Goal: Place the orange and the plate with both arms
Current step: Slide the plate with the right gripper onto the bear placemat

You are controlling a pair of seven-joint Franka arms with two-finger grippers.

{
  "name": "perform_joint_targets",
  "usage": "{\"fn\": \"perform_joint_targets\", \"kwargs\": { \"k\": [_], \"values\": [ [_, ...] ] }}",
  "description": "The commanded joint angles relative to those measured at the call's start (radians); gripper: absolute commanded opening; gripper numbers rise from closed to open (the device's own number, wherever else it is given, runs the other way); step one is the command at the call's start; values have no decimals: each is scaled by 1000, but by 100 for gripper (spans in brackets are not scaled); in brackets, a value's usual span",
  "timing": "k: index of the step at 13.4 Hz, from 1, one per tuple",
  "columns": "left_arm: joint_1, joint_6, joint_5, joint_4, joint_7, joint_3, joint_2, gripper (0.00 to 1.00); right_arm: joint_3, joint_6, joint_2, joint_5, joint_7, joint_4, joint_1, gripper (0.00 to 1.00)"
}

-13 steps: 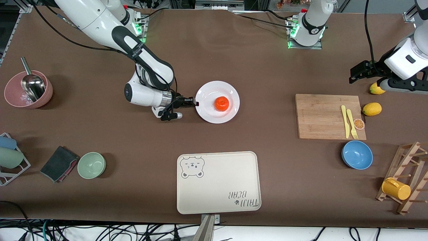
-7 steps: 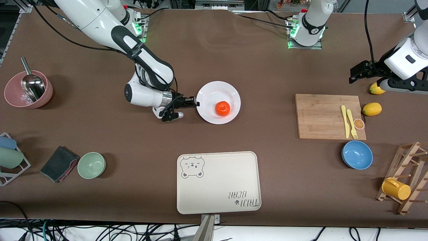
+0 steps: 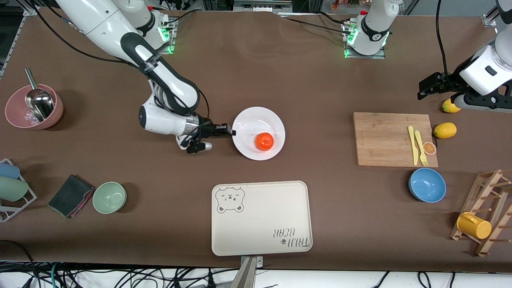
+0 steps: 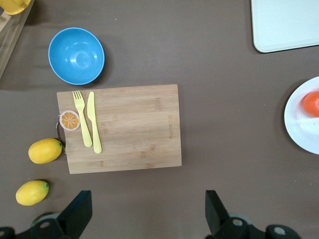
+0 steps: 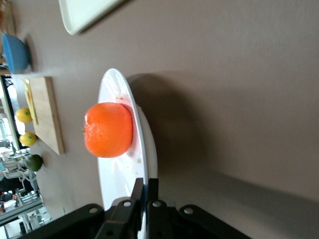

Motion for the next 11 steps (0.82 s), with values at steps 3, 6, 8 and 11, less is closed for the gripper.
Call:
{"fn": "perform_joint_targets", "kwargs": {
  "k": [3, 6, 8, 11],
  "values": [
    [-5, -26, 18, 35, 5, 0, 16, 100, 2, -158, 21, 32, -5, 167, -114, 0],
    [-5, -26, 18, 35, 5, 0, 16, 100, 1, -162, 65, 32, 87, 268, -140, 0],
    [-5, -26, 17, 35, 5, 0, 16, 100, -2, -155, 123, 41, 92, 355, -147, 0],
    [-5, -26, 18, 35, 4, 0, 16, 100, -8, -143, 235, 41, 92, 509, -142, 0]
  ]
}}
